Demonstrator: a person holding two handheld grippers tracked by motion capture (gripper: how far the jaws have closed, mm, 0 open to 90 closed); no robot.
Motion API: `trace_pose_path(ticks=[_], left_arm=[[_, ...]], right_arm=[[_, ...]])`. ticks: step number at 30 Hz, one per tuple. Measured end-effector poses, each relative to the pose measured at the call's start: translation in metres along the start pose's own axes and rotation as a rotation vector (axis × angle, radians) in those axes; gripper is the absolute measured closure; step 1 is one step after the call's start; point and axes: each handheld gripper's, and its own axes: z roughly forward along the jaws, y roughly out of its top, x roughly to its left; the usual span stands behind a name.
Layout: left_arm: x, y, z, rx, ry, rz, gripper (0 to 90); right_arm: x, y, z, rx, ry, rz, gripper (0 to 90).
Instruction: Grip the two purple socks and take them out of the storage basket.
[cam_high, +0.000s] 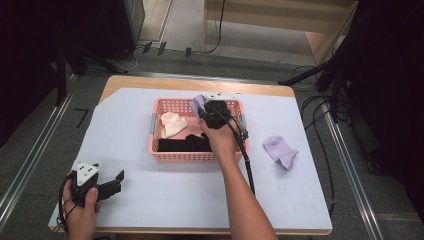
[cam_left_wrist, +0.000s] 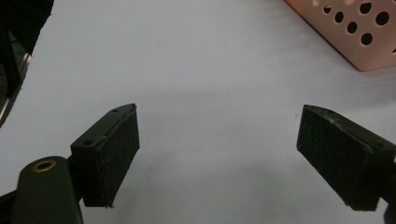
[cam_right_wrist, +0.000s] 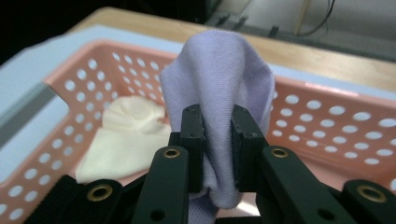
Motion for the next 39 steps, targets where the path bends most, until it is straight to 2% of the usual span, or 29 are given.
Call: trace_pose_path(ticks=[4, 9, 17, 28, 34, 39], left_arm=[[-0.001, 0.000, 0.000, -0.001, 0.003, 0.002, 14.3], [0.000, 0.000, 0.000, 0.000, 0.005, 0.004, 14.3], [0.000, 0.000, 0.000, -0.001, 0.005, 0.002, 14.3], [0.000, 0.000, 0.000, -0.004, 0.005, 0.003, 14.3], [0.000, 0.000, 0.000, -0.005, 0.007, 0.006, 14.3], [0.000, 0.000, 0.000, -0.006, 0.007, 0.006, 14.3]], right_arm=[[-0.005, -0.004, -0.013, -0.095, 0.025, -0.004, 77.9], [-0.010, -0.008, -0.027, -0.188, 0.024, -0.022, 77.9], [-0.026, -0.012, -0.053, -0.269, -0.003, -0.015, 77.8], [-0.066, -0.027, -0.085, -0.333, -0.100, 0.031, 77.7], [-0.088, -0.038, -0.100, -0.337, -0.138, 0.069, 77.6], [-0.109, -0.058, -0.110, -0.302, -0.204, 0.088, 77.6]])
